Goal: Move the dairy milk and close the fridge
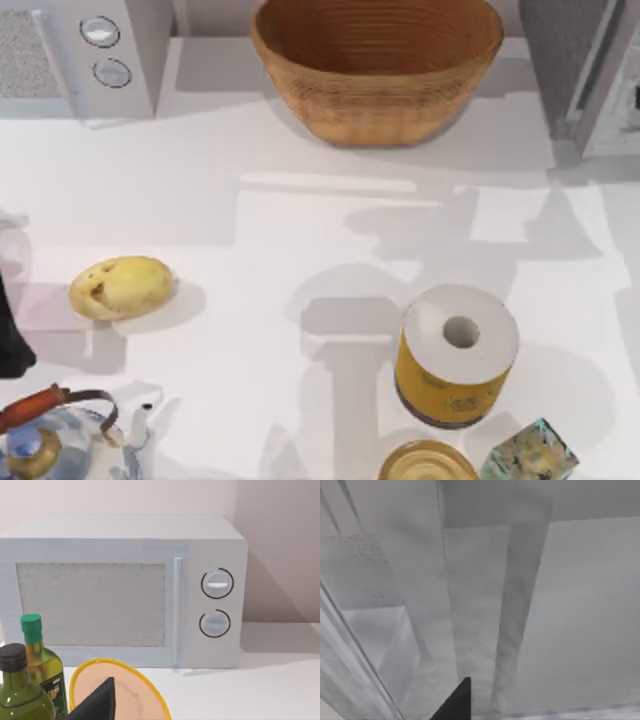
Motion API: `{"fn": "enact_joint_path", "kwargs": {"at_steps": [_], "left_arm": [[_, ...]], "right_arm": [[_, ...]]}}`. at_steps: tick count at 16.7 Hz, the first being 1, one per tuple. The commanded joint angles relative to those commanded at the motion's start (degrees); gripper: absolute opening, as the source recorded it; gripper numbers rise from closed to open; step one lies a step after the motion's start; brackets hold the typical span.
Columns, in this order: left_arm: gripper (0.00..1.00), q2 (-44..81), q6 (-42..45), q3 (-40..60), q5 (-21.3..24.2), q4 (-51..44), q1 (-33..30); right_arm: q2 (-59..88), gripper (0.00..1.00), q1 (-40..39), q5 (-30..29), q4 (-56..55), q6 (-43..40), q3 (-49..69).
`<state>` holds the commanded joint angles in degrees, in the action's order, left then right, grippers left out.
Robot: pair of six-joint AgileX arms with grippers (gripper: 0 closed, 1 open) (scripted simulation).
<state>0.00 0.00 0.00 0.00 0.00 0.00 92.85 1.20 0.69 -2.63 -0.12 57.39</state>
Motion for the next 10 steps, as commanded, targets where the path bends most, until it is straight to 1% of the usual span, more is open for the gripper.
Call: {"fn": "enact_joint_path", "kwargs": {"at_steps": [4, 10], "left_arm": [[1.0, 0.0, 0.0, 0.0, 0.0, 0.0, 0.0], [1.0, 0.0, 0.0, 0.0, 0.0, 0.0, 0.0]], "right_arm": [[1.1, 1.0, 0.8, -0.3, 0.4, -0.3, 0.6], [9.1, 1.0, 0.8, -0.5, 2.3, -0.2, 10.4]]}}
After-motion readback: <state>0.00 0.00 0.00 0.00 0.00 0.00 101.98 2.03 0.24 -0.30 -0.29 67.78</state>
